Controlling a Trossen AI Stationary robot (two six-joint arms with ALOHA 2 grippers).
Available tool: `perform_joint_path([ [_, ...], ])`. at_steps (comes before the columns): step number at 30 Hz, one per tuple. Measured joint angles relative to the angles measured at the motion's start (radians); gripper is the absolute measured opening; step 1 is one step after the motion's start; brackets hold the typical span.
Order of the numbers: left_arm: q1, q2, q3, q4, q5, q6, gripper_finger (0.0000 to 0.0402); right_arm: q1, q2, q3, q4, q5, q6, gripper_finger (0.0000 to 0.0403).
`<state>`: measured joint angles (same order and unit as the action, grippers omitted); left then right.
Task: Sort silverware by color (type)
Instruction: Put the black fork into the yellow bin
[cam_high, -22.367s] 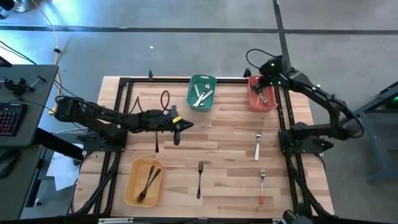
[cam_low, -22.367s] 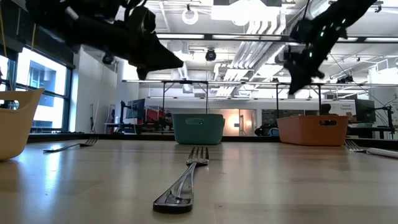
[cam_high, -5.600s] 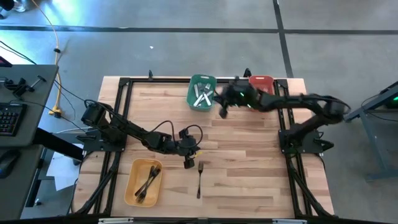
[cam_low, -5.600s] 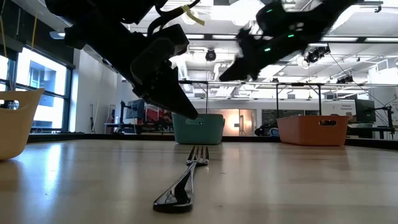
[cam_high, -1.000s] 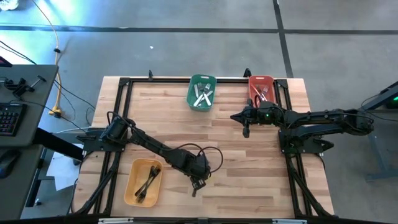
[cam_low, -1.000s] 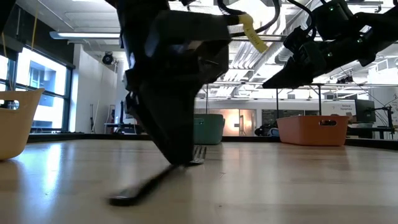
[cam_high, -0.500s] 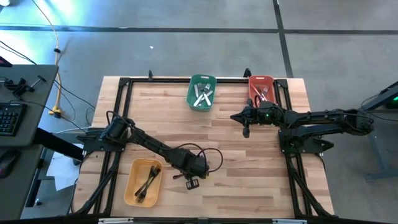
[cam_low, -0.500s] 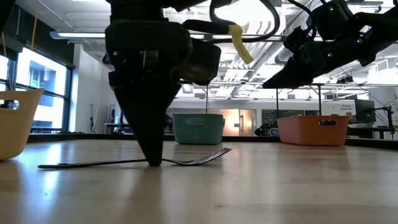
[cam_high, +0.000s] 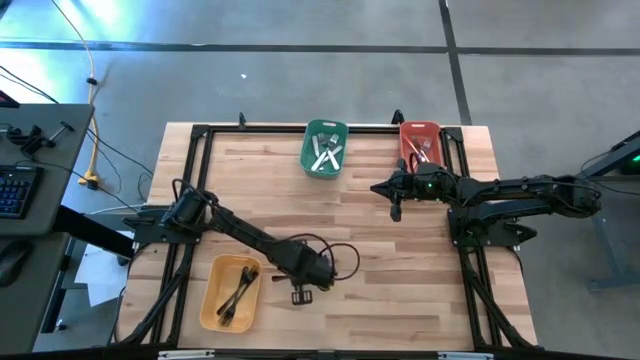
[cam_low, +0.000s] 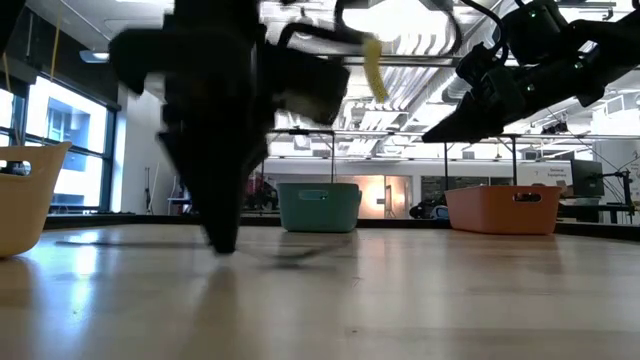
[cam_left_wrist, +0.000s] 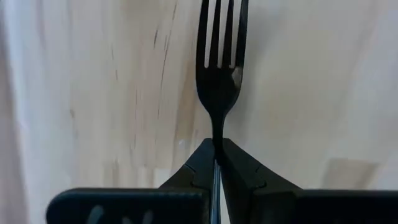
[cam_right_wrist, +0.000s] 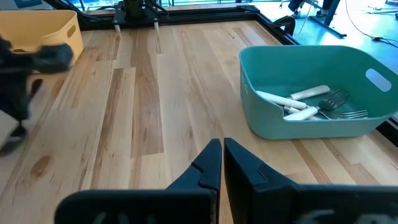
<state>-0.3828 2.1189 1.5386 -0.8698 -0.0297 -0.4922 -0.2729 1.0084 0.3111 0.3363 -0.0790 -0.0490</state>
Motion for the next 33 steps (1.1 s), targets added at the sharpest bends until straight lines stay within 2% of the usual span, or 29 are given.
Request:
perform_joint_path([
  [8, -0.009, -0.033, 0.16, -0.191, -0.097, -0.001, 0.0007, 0.0, 0.0, 0.0, -0.012, 0.0, 0.0, 0.0002],
  [13, -0.03, -0.097, 0.224, -0.224, -0.114, -0.088, 0.0007, 0.0, 0.0, 0.001, -0.018, 0.0, 0.0, 0.0002],
  [18, -0.088, -0.175, 0.223, -0.275, -0.123, -0.263, 0.0007, 0.0, 0.0, 0.001, -0.026, 0.0, 0.0, 0.0002],
  [26, -0.278, -0.229, 0.222, -0.508, -0.181, -0.644, 0.0007, 0.0, 0.0, 0.001, -0.028, 0.0, -0.002, 0.0002],
  [33, -0.418, -0.227, 0.212, -0.532, -0.187, -0.874, 0.0007, 0.0, 0.0, 0.001, -0.03, 0.0, 0.004, 0.0002],
])
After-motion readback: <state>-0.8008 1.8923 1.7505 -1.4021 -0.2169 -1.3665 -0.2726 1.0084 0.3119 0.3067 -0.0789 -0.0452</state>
